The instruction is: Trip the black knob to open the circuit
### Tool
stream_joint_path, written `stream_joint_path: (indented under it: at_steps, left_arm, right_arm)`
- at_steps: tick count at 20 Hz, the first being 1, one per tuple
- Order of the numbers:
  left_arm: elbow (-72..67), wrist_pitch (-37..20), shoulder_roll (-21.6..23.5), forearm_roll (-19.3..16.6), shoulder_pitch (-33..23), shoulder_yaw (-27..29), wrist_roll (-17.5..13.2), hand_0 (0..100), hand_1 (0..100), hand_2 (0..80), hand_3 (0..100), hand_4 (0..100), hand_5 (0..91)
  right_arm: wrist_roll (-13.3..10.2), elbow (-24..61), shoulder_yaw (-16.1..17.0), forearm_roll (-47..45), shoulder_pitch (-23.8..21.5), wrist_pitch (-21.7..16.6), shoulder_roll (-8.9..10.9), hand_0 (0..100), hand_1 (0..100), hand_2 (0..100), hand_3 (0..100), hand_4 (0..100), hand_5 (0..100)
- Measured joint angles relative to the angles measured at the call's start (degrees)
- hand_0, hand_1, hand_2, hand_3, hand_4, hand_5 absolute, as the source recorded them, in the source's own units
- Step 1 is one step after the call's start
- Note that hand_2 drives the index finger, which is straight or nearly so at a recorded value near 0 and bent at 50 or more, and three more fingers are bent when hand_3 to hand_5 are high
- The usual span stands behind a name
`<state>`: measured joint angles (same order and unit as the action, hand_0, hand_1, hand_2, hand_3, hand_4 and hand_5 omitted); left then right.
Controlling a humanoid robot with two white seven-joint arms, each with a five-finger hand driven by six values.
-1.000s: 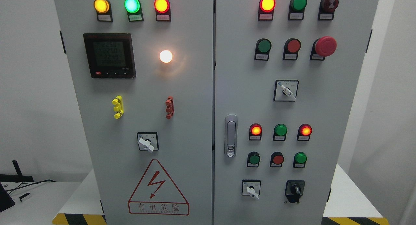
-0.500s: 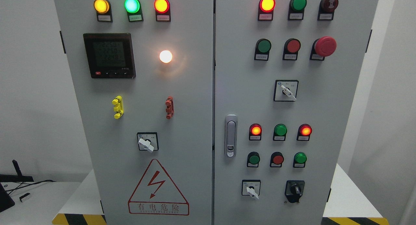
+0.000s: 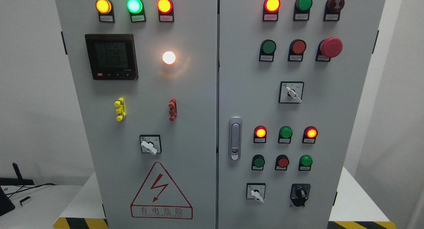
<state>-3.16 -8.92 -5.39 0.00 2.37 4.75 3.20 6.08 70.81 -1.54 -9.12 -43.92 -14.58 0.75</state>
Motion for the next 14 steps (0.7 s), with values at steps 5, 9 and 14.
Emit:
stream_joint_path:
  at_steps: [5, 9, 14]
  left_arm:
    - [0.0, 0.0, 0.0, 0.0, 0.0, 0.0, 0.0, 12, 39, 0.0, 0, 0, 0.0]
    - [0.0, 0.0, 0.0, 0.0, 0.0, 0.0, 0.0, 12, 39, 0.0, 0, 0, 0.0]
    - [0.0, 0.0, 0.0, 0.0, 0.0, 0.0, 0.0, 12, 39, 0.0, 0, 0, 0.0]
  right_arm:
    - [-0.6, 13.3, 1.9, -0.3, -3.7, -2.0, 1.93, 11, 51, 32, 62, 59, 47]
    - [-1.7, 20.8, 3.9, -2.7, -2.3, 0.0, 3.11, 14, 56, 40, 75, 68, 61]
    - [-2.6, 27.5, 6.8, -6.5, 1.8, 4.7, 4.98, 16, 58, 45, 99, 91, 86]
